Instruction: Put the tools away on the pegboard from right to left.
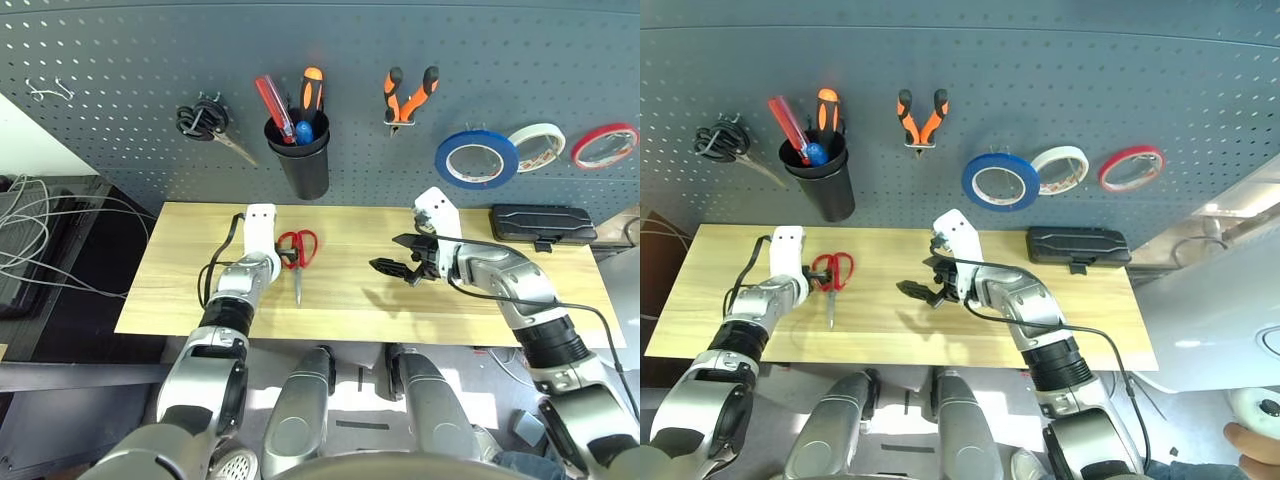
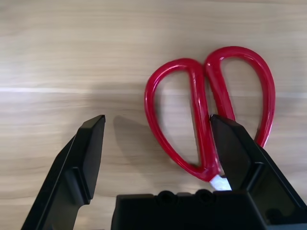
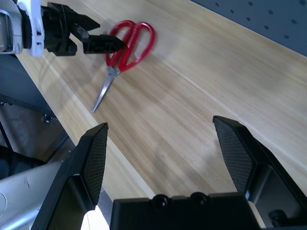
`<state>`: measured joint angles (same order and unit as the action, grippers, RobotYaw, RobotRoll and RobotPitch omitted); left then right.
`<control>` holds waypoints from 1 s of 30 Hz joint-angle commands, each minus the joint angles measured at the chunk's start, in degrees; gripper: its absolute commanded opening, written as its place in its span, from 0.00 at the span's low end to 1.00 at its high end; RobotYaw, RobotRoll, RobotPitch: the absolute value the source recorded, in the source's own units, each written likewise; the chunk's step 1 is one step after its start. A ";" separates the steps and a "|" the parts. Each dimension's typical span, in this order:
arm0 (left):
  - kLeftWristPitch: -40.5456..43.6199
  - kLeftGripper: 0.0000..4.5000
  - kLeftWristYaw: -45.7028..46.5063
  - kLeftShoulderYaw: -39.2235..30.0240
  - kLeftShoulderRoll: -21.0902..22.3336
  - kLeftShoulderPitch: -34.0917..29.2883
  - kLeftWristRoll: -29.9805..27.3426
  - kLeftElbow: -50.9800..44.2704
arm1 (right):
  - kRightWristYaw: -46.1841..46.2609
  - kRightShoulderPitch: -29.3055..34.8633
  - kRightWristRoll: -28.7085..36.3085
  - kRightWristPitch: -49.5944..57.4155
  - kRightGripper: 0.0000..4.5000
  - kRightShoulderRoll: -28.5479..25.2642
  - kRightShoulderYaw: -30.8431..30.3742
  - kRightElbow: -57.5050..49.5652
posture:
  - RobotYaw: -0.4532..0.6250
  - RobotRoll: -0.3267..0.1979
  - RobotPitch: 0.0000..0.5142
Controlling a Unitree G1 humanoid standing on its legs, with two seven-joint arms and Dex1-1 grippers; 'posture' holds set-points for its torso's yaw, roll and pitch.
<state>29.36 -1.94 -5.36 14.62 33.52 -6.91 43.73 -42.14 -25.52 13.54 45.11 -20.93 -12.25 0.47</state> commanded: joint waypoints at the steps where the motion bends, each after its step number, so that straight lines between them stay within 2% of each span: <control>1: 1.45 0.99 -1.28 -0.01 -0.43 -2.09 0.44 0.75 | 0.21 1.06 0.63 0.85 1.00 0.14 -0.25 -0.47 | 0.42 0.62 0.60; 3: 4.16 0.99 -2.55 0.47 -0.91 -2.62 0.23 0.05 | 0.09 0.93 0.60 0.82 1.00 0.03 -0.24 -0.26 | 0.43 0.62 0.61; 6: 8.99 0.85 -5.31 1.53 -1.81 -3.68 -0.14 -1.53 | -0.05 0.44 0.50 0.61 1.00 0.04 -0.22 0.39 | 0.43 0.62 0.61; 12: 14.71 0.40 -7.05 1.61 -3.36 -6.35 -0.39 -5.10 | -0.02 -0.39 0.36 0.16 1.00 0.19 -0.10 1.29 | 0.43 0.62 0.61; 14: 14.54 0.30 -7.58 1.82 -3.41 -6.85 -0.13 -5.90 | -0.02 -0.63 0.49 0.04 1.00 0.31 0.06 1.16 | 0.43 0.62 0.61; 20: 10.10 0.30 -8.17 3.32 -2.11 -10.71 1.73 -13.33 | -1.21 -1.70 1.34 -0.71 1.00 0.86 -0.43 -1.34 | 0.44 0.62 0.59; 26: 1.81 0.30 -10.81 2.96 1.59 -23.84 2.16 -35.36 | -2.14 -4.94 4.80 2.19 1.00 2.70 -0.49 -6.80 | 0.45 0.62 0.57; 30: -9.38 0.30 -11.78 -0.48 4.22 -32.22 1.81 -44.37 | -2.68 -7.60 6.67 2.47 1.00 3.68 -0.35 -8.27 | 0.46 0.62 0.57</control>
<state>24.65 -13.25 -4.14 18.38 3.73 -4.99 2.27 -44.13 -33.19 18.69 46.88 -17.54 -12.18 -6.42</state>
